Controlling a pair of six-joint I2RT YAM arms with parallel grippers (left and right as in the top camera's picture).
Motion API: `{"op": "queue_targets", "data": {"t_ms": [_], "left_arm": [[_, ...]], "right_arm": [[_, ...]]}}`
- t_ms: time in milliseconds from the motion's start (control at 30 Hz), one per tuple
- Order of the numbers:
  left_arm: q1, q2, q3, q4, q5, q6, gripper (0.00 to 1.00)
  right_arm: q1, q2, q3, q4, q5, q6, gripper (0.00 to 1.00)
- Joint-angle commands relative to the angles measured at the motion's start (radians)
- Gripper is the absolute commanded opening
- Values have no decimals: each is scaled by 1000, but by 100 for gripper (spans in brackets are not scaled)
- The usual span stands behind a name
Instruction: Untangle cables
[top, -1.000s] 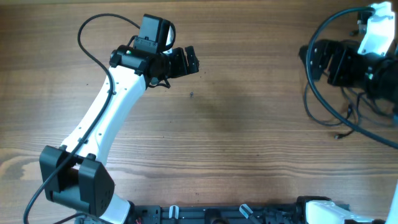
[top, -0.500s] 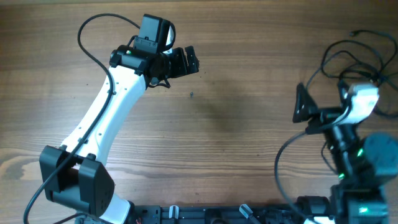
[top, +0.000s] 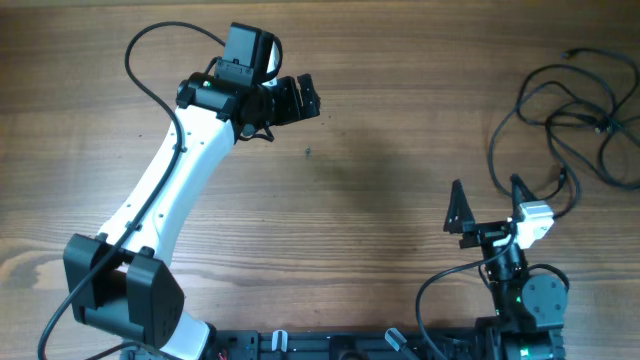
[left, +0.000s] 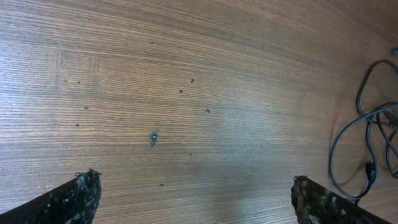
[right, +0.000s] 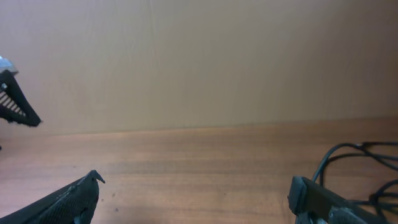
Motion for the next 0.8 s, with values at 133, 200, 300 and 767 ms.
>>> {"op": "queue_targets", "data": {"t_ms": [133, 200, 300, 767], "left_arm": [[-3, 8, 1, 2, 9, 12, 100], [-3, 8, 1, 2, 9, 12, 100], [-3, 8, 1, 2, 9, 12, 100], [-3, 8, 1, 2, 9, 12, 100]], "right_arm": [[4, -20, -33, -57, 47, -13, 100], [4, -20, -33, -57, 40, -29, 100], [4, -20, -33, -55, 40, -29, 100], [4, -19, -33, -55, 40, -29, 100]]}}
